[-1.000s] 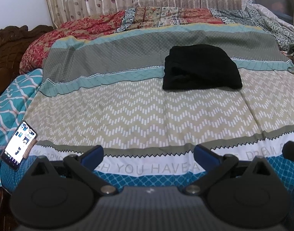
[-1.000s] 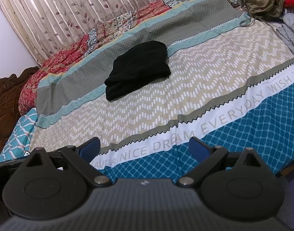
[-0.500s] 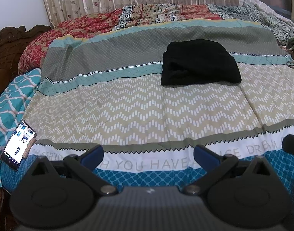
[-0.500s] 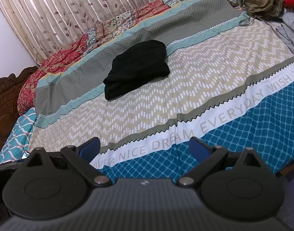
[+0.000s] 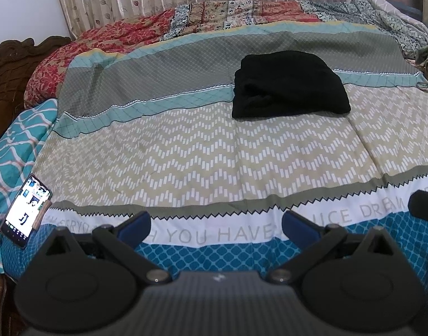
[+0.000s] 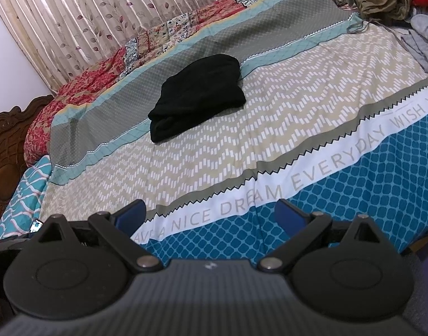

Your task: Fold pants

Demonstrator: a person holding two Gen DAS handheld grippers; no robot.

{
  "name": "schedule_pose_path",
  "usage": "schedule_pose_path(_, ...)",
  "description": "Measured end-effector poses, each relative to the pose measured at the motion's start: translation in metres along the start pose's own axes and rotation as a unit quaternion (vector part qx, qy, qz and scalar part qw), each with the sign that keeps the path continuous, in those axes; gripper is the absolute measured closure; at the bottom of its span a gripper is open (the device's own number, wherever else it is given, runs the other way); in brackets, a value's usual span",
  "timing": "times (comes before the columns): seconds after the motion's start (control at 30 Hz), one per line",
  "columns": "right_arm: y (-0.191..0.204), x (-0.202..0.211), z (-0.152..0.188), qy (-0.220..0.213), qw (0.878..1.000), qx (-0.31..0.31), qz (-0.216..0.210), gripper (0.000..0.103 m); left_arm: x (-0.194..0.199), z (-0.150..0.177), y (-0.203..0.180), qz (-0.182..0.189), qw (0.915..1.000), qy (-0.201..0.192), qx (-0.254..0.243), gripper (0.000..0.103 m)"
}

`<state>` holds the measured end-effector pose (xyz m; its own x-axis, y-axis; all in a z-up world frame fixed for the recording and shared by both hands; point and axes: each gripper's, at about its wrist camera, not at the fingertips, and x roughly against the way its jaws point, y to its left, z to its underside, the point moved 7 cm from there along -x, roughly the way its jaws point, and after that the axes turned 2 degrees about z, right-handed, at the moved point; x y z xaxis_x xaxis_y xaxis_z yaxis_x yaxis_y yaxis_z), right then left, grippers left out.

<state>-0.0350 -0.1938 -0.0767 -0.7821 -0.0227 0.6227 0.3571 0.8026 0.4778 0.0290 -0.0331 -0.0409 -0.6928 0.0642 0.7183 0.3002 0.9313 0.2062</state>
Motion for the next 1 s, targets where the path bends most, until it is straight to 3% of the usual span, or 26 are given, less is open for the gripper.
schedule_pose_path(1.0, -0.0019, -0.0006, 0.0009, 0.001, 1.000, -0.003, 0.002, 0.003, -0.0004, 0.0042, -0.0090, 0.006, 0.9998, 0.016, -0.013, 0.000)
